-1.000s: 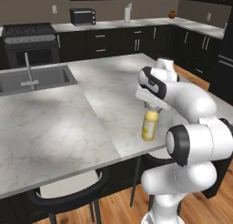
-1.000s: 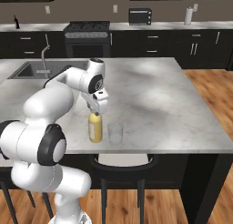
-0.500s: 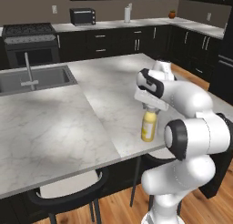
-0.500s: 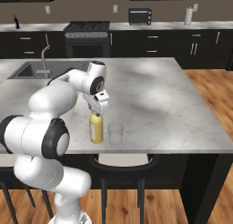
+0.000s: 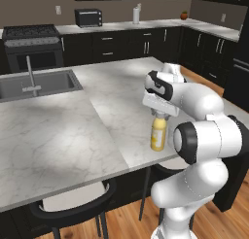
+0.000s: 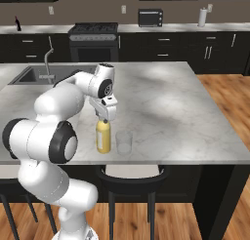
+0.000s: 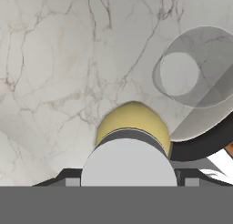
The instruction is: There is a wine glass and glass cup on the dining counter. Place the wine bottle next to the wine glass and the juice bottle next to the glass cup.
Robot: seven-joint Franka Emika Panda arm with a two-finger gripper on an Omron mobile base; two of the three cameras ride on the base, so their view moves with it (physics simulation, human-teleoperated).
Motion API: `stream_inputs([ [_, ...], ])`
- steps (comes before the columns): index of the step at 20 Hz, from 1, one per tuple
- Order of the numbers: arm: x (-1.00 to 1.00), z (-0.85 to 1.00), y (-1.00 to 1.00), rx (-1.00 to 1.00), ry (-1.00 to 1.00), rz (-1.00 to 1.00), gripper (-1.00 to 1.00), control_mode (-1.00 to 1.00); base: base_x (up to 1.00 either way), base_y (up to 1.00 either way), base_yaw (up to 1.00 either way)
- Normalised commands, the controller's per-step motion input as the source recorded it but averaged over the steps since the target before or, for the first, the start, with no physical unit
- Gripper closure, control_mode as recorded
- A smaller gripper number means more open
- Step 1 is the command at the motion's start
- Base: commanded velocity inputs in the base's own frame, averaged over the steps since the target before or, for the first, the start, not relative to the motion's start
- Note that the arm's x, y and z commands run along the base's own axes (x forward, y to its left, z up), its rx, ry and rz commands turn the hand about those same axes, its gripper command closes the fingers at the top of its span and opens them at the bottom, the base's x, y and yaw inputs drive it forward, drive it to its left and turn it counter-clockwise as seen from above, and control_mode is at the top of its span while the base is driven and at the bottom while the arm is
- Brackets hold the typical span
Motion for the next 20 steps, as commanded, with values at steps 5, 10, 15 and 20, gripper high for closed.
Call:
stream_inputs([
  [5, -0.13, -0.23, -0.02, -0.04, -0.04, 0.00, -1.00, -1.00, 0.00, 0.00, 0.00],
  [10, -0.19, -0.06, -0.09, -0.01, -0.08, 0.00, -1.00, -1.00, 0.00, 0.00, 0.00],
  [15, -0.12, 0.00, -0.13, 0.03, -0.03, 0.00, -1.00, -1.00, 0.00, 0.00, 0.00],
  [20, -0.04, 0.05, -0.05, 0.09, 0.00, 0.00, -1.00, -1.00, 0.00, 0.00, 0.00],
])
